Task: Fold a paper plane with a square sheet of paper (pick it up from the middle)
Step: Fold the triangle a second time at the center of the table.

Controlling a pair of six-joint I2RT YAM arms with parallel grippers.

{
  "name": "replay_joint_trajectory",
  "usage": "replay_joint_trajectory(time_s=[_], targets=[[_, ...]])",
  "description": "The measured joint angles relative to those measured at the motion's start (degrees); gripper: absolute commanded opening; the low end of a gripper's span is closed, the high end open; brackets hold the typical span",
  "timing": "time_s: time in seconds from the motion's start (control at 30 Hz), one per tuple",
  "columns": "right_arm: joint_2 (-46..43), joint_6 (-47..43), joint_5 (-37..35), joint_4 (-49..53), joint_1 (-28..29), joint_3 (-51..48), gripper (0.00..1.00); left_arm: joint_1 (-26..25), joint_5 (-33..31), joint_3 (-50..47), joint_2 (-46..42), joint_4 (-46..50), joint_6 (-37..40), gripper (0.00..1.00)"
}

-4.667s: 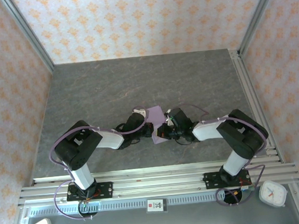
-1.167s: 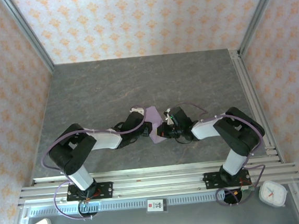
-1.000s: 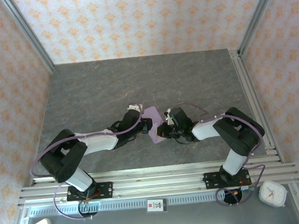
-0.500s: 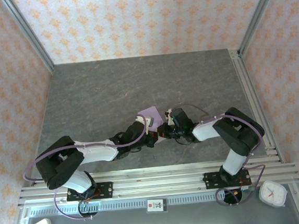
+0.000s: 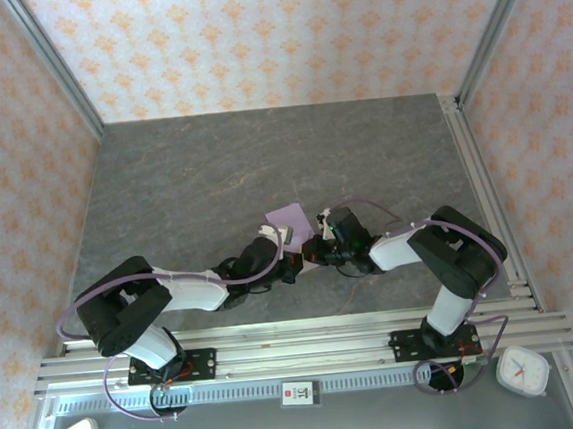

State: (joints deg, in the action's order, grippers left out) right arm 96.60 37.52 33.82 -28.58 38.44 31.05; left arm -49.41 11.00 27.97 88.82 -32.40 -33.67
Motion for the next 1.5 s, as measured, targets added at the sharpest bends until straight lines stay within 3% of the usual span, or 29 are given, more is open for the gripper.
replay_joint_trajectory(time_s=[0.43,1.07,1.33,1.5], targets=[[0.0,0.2,0.02,0.0,0.0,0.0,0.0,0.0,-2.54,-2.14,0.15,2.86,0.79,0.0],[0.0,0.63,0.02,0.0,0.0,0.0,0.0,-0.57,-5.57,4.26,2.36,10.32,5.22,0.0],[0.0,0.63,0.04,0.0,0.0,0.0,0.0,-0.85,-7.76,-0.96,-5.42,12.59,4.13,0.0],[0.0,0.68,0.04,-0.02,0.0,0.0,0.0,-0.85,-8.09,-0.35,-5.6,12.57,4.28,0.0]])
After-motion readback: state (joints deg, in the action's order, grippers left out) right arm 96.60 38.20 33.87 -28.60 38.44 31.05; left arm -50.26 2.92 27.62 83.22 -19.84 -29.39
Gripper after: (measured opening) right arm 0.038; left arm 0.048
